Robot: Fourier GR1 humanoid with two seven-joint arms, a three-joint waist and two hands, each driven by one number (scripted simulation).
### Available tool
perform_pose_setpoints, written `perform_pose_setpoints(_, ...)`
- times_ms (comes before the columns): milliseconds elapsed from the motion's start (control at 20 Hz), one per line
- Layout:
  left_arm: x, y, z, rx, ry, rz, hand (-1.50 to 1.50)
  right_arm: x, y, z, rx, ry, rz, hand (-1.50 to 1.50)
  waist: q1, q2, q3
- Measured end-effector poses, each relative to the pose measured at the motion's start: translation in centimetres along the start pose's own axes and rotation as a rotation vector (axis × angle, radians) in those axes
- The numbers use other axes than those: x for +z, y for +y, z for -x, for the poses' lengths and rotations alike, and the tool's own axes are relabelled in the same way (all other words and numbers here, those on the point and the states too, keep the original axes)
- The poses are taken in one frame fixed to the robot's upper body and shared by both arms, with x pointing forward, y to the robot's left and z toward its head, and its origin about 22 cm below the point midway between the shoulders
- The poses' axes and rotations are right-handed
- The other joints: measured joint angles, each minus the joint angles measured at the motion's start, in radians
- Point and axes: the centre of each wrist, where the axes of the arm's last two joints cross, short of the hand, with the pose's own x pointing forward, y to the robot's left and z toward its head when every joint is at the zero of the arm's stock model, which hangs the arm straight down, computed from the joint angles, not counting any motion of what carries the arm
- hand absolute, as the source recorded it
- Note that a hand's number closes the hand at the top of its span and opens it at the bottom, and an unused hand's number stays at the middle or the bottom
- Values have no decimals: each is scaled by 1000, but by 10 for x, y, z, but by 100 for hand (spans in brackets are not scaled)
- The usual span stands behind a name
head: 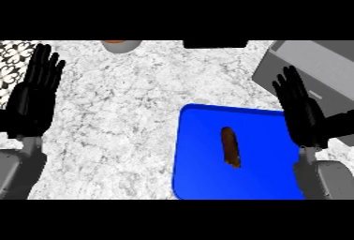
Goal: Pick the sweet potato from the tray and place it in the cardboard box
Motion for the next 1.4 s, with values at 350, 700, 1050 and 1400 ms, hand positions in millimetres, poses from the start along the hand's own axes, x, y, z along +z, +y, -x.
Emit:
perform_pose_setpoints(350, 21, 48, 31, -327, 171, -60, 0, -2, 13, -9, 385, 29, -284, -150, 47, 12, -17)
perform_pose_setpoints(700, 42, 72, 61, -504, 322, -94, 0, 13, -22, 17, 844, 19, -550, -150, 33, 16, -12)
perform_pose_setpoints(1050, 52, 79, 71, -566, 362, -109, 0, 6, -60, 22, 916, -83, -701, -150, 19, 12, -8)
perform_pose_setpoints(1400, 51, 73, 70, -573, 366, -103, 0, -24, -42, -17, 1289, -26, -861, -150, 27, 10, -9)
